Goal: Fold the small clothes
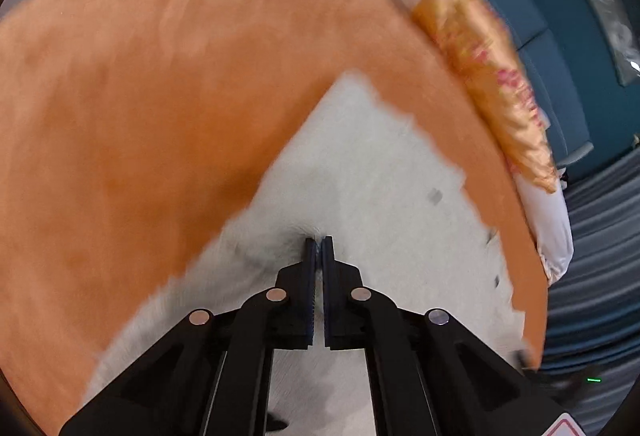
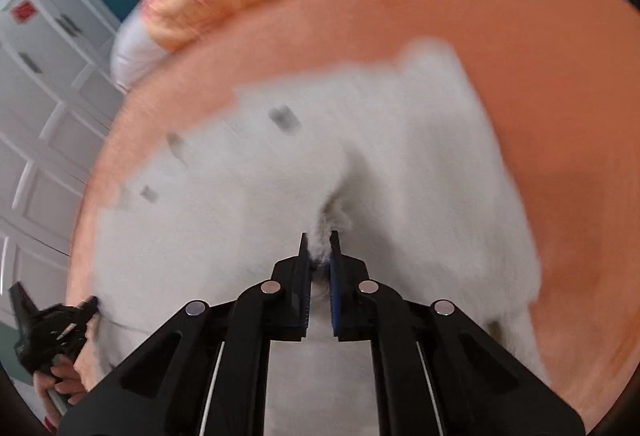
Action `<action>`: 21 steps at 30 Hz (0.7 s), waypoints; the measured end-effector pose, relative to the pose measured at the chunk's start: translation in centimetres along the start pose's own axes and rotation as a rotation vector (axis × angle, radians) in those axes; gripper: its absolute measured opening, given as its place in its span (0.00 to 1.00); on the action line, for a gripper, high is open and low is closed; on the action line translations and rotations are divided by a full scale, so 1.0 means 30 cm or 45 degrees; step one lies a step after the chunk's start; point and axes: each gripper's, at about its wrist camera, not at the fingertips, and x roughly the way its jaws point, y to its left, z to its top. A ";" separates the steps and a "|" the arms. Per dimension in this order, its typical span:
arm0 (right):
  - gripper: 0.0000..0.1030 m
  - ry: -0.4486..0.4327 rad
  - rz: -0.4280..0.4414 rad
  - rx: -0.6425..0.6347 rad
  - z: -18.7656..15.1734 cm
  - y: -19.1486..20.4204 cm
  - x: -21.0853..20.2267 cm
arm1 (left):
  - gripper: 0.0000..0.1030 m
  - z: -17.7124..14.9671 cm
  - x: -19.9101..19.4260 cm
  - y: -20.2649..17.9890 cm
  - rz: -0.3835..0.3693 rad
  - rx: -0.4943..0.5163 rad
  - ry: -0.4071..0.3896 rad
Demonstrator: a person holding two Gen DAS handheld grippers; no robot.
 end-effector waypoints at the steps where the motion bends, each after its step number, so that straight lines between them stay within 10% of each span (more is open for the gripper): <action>1: 0.06 -0.092 0.056 -0.019 0.025 0.030 -0.066 | 0.00 0.013 -0.057 -0.036 -0.020 0.059 -0.102; 4: 0.06 -0.356 0.174 -0.032 0.054 0.040 -0.227 | 0.00 0.037 -0.149 -0.081 -0.017 0.131 -0.271; 9: 0.06 0.203 -0.267 0.039 -0.047 -0.182 0.172 | 0.00 -0.005 0.011 -0.020 0.095 0.080 -0.038; 14: 0.06 0.132 -0.200 -0.005 -0.052 -0.179 0.126 | 0.00 -0.117 -0.111 -0.036 -0.059 0.066 -0.044; 18: 0.06 0.146 -0.197 0.047 -0.053 -0.200 0.133 | 0.46 -0.178 -0.020 -0.066 -0.073 0.045 0.095; 21: 0.07 0.159 -0.203 0.026 -0.050 -0.151 0.134 | 0.47 -0.155 0.090 -0.053 -0.031 -0.028 0.154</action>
